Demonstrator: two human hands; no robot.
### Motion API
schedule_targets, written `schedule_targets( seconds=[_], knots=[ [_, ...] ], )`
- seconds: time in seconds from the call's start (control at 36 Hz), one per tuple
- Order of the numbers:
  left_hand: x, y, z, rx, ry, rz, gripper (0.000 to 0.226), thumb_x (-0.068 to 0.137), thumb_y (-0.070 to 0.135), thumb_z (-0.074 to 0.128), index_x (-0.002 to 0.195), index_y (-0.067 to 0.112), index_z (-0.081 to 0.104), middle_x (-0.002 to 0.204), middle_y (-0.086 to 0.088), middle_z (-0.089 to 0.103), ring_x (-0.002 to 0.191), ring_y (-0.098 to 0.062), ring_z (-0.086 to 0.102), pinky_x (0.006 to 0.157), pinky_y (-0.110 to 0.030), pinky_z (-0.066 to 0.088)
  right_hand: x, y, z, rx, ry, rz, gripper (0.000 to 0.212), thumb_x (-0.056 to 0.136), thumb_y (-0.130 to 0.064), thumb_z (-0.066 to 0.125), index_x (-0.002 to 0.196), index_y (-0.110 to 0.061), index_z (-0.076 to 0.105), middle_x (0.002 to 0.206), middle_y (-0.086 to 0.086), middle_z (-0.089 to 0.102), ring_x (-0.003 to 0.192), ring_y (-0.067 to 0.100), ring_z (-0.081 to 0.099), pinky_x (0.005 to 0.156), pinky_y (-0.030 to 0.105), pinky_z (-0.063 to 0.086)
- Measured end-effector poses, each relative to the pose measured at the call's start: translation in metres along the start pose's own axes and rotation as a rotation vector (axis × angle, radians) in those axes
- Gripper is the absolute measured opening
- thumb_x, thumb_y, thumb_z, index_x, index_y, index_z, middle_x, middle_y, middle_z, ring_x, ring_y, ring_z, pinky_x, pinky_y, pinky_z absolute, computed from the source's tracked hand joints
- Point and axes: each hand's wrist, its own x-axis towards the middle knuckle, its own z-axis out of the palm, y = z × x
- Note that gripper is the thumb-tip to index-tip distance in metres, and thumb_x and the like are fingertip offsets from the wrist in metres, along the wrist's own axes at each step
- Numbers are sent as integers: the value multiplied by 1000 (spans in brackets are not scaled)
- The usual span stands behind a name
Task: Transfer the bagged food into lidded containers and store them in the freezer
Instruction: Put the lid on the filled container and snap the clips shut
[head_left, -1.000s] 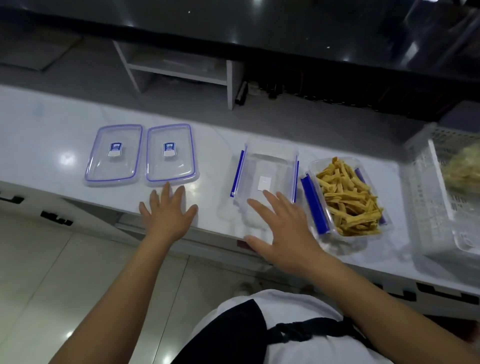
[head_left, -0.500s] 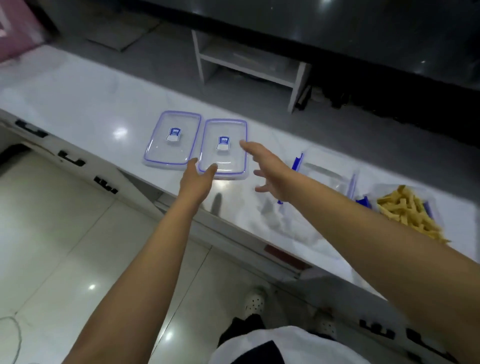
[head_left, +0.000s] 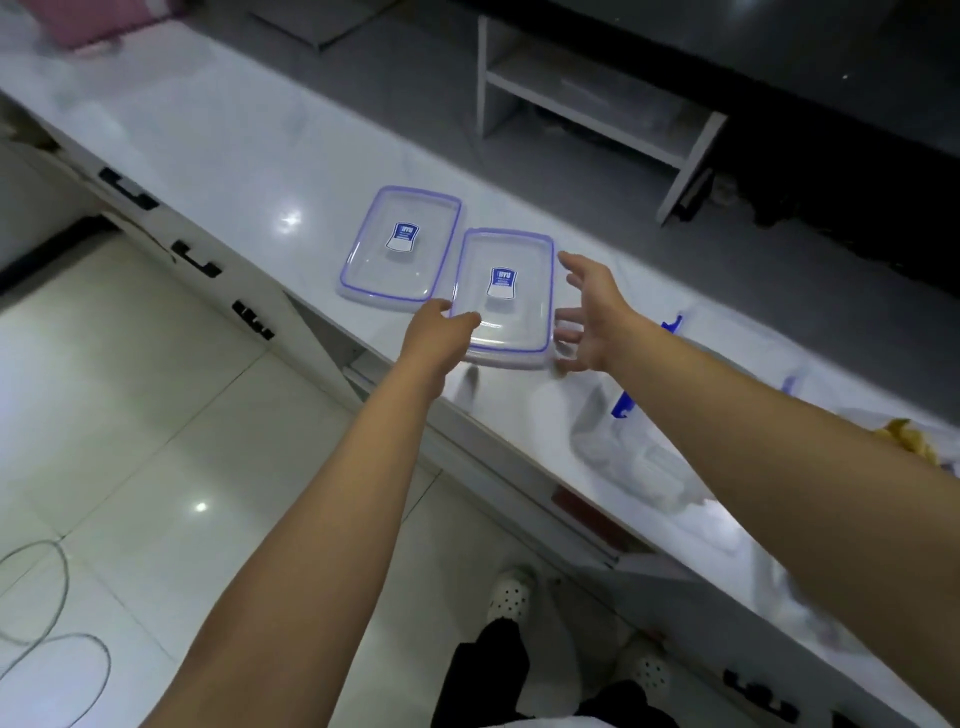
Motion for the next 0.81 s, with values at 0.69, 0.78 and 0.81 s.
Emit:
schedule_targets(
  seconds=[0.69,0.78,0.81],
  knots=[
    [-95,8,6,-639,-228,-7,33,83,-8,70,112,7,72,102,-12,78,86,-22,75,74,-29,61,-92,29,-56,-173,-50,-549,66,85,-27,76,133,-48,35,75,-51,56,78,-22,59,78,22,42],
    [-113,22,24,-653,-328,52,48,83,-7,71,127,10,64,112,-10,76,96,-24,75,77,-30,60,-113,44,-82,-122,7,-642,77,82,-25,80,138,-50,34,95,-44,61,96,-13,61,80,16,52],
    [-120,28,33,-642,-367,78,50,83,-7,71,129,12,62,113,-8,76,97,-23,75,77,-30,60,-120,50,-93,-103,30,-667,76,82,-25,81,137,-51,35,100,-39,63,98,-10,63,75,12,53]
  ],
)
